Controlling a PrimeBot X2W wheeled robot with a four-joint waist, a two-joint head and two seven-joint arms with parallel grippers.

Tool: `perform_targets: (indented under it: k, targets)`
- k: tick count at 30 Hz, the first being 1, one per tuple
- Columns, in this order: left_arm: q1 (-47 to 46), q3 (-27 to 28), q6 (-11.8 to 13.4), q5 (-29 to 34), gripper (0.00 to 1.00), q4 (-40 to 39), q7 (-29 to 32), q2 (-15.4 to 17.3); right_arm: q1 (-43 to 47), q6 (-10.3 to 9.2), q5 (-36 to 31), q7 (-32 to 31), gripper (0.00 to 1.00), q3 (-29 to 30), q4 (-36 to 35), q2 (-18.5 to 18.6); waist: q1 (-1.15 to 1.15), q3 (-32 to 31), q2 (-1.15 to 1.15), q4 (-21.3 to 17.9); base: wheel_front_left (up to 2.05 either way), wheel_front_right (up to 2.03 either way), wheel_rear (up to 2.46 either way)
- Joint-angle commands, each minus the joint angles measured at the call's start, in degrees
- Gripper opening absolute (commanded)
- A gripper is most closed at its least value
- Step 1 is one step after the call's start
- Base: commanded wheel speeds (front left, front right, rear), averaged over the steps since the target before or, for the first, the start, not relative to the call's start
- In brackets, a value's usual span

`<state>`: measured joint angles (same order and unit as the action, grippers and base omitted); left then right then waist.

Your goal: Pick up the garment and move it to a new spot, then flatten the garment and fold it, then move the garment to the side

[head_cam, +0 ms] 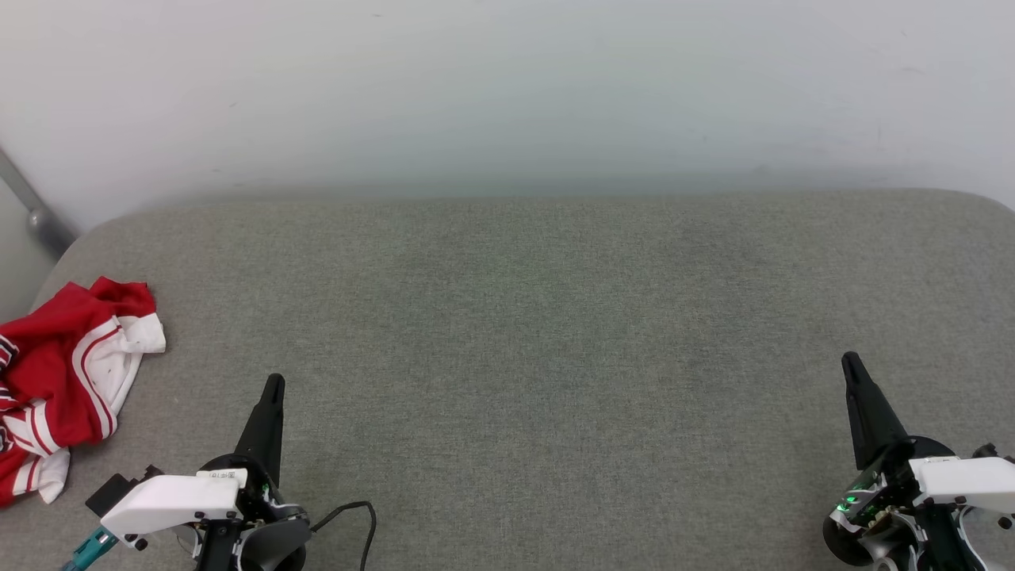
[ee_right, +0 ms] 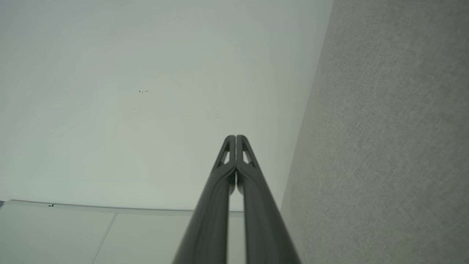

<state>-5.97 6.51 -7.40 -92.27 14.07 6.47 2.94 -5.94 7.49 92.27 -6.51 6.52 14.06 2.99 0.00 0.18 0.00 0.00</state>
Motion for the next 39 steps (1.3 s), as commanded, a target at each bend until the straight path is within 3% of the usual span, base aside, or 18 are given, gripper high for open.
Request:
perform_targets:
  k: [1, 21, 22, 39]
  targets:
    - [-0.6, 0.0, -0.2, 0.0, 0.00, 0.0, 0.1, 0.0, -0.6, 0.00, -0.1, 0.0, 0.00, 0.0, 0.0, -0.2, 0.00, 0.0, 0.00, 0.0, 0.00, 0.00, 0.00]
    - [-0.6, 0.0, -0.2, 0.0, 0.00, 0.0, 0.1, 0.0, -0.6, 0.00, -0.1, 0.0, 0.00, 0.0, 0.0, -0.2, 0.00, 0.0, 0.00, 0.0, 0.00, 0.00, 0.00]
    - [0.0, 0.0, 0.0, 0.0, 1.00, 0.0, 0.0, 0.0, 0.0, 0.00, 0.0, 0.0, 1.00, 0.0, 0.0, 0.0, 0.00, 0.0, 0.00, 0.0, 0.00, 0.00, 0.00]
    - [-1.0, -4.2, 0.0, -0.8, 1.00, -0.6, -3.5, -0.2, 0.4, 0.00, 0.1, 3.0, 1.00, -1.9, -1.1, -0.1, 0.00, 0.1, 0.00, 0.0, 0.00, 0.00, 0.00]
